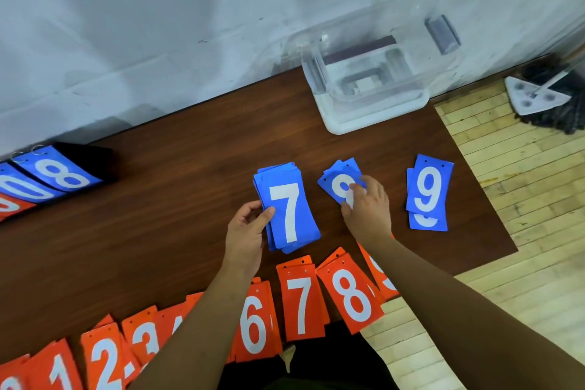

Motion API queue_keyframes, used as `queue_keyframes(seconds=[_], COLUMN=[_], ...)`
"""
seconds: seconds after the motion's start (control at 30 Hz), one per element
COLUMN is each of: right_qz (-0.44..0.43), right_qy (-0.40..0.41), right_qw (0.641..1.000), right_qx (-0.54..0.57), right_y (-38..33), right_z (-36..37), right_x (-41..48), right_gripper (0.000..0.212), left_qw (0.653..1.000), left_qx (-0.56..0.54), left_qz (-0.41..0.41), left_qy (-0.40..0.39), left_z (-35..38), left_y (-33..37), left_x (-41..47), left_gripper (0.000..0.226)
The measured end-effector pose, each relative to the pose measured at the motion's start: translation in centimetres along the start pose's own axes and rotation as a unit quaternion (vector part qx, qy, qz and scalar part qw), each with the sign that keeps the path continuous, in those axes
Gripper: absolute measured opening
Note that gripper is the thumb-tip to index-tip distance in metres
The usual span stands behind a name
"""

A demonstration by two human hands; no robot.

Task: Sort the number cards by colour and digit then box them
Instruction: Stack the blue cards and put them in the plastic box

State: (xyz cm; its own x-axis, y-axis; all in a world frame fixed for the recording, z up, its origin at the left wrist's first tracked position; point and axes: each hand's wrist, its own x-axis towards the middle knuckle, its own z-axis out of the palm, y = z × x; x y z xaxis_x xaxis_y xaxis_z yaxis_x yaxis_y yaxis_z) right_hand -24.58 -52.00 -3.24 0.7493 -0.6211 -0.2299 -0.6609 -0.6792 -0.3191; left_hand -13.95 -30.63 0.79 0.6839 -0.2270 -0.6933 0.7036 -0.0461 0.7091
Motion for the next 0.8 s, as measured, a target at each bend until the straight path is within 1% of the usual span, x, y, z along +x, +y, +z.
queue_keyframes(seconds=[0.03, 0.1, 0.13, 0.2, 0.27, 0.3, 0.33, 0.37, 0.4, 0.43, 0.5, 0.53, 0.57, 0.6, 0.63, 0.67, 0.73, 0.77, 0.8], right_qz=[0.04, 0.098, 0.113, 0.144, 0.17, 0.165, 0.154, 0.148, 0.16, 0.182, 0.213, 0.21, 0.195, 0.175, 0.156, 0.136, 0.093, 0.075, 0.063], right_qy=[0.005, -0.032, -0.056, -0.084, -0.095, -0.103, -0.113, -0.116, -0.117, -0.112, -0.117, -0.141, -0.173, -0.202, -0.217, -0.216, -0.179, -0.153, -0.128], right_qw=[0.999, 0.995, 0.991, 0.985, 0.981, 0.981, 0.982, 0.98, 0.968, 0.94, 0.856, 0.819, 0.796, 0.793, 0.81, 0.842, 0.907, 0.93, 0.943], right_qx=[0.001, -0.016, -0.033, -0.043, -0.02, -0.012, 0.006, 0.058, 0.152, 0.266, 0.456, 0.515, 0.547, 0.547, 0.522, 0.475, 0.369, 0.327, 0.3], right_y=[0.3, 0.6, 0.5, 0.1, -0.3, -0.3, -0.3, -0.3, -0.3, -0.7, -2.0, -2.7, -3.4, -3.9, -4.3, -4.5, -4.9, -5.1, -5.2], right_z=[-0.3, -0.7, -0.8, -0.6, -0.3, -0.3, -0.4, -0.6, -1.1, -1.6, -2.9, -3.5, -3.8, -3.9, -3.9, -3.7, -3.3, -3.1, -2.9], right_x=[0.6, 1.7, 2.2, 2.9, 3.2, 3.3, 3.4, 3.5, 3.5, 3.4, 2.6, 2.0, 1.4, 0.7, 0.1, -0.4, -0.9, -1.1, -1.2], right_gripper=[0.055, 0.073, 0.078, 0.082, 0.079, 0.073, 0.063, 0.049, 0.035, 0.023, 0.01, 0.007, 0.007, 0.008, 0.013, 0.019, 0.03, 0.032, 0.034], left_qw=[1.0, 1.0, 1.0, 1.0, 1.0, 1.0, 1.0, 0.999, 0.999, 0.999, 0.998, 0.998, 0.998, 0.998, 0.999, 1.0, 1.0, 0.999, 0.998], left_qx=[0.001, 0.001, 0.001, 0.002, 0.01, 0.014, 0.015, 0.018, 0.022, 0.026, 0.029, 0.03, 0.031, 0.027, 0.017, 0.005, -0.007, -0.004, 0.002], left_qz=[0.0, -0.001, -0.003, -0.005, -0.004, -0.003, -0.003, -0.004, -0.005, -0.005, 0.0, 0.006, 0.011, 0.014, 0.014, 0.012, 0.008, 0.009, 0.011], left_qy=[0.001, 0.011, 0.016, 0.02, 0.02, 0.022, 0.026, 0.032, 0.04, 0.048, 0.06, 0.061, 0.057, 0.048, 0.034, 0.016, -0.028, -0.048, -0.064], left_z=[0.0, -0.2, -0.4, -0.7, -0.8, -0.9, -0.9, -0.8, -0.8, -0.8, -0.6, -0.4, -0.2, 0.1, 0.4, 0.7, 1.5, 1.9, 2.3], left_y=[0.0, -0.1, -0.2, -0.4, -0.7, -0.8, -0.9, -0.9, -1.0, -0.9, -0.6, -0.4, -0.3, -0.2, -0.1, 0.0, 0.3, 0.3, 0.4], left_x=[0.0, -0.1, -0.1, -0.1, -0.2, -0.2, -0.1, -0.1, 0.1, 0.3, 0.7, 0.8, 0.9, 1.0, 1.0, 1.0, 0.9, 0.8, 0.8], left_gripper=[0.027, 0.027, 0.028, 0.029, 0.028, 0.027, 0.026, 0.026, 0.025, 0.025, 0.023, 0.022, 0.02, 0.019, 0.019, 0.019, 0.02, 0.02, 0.019])
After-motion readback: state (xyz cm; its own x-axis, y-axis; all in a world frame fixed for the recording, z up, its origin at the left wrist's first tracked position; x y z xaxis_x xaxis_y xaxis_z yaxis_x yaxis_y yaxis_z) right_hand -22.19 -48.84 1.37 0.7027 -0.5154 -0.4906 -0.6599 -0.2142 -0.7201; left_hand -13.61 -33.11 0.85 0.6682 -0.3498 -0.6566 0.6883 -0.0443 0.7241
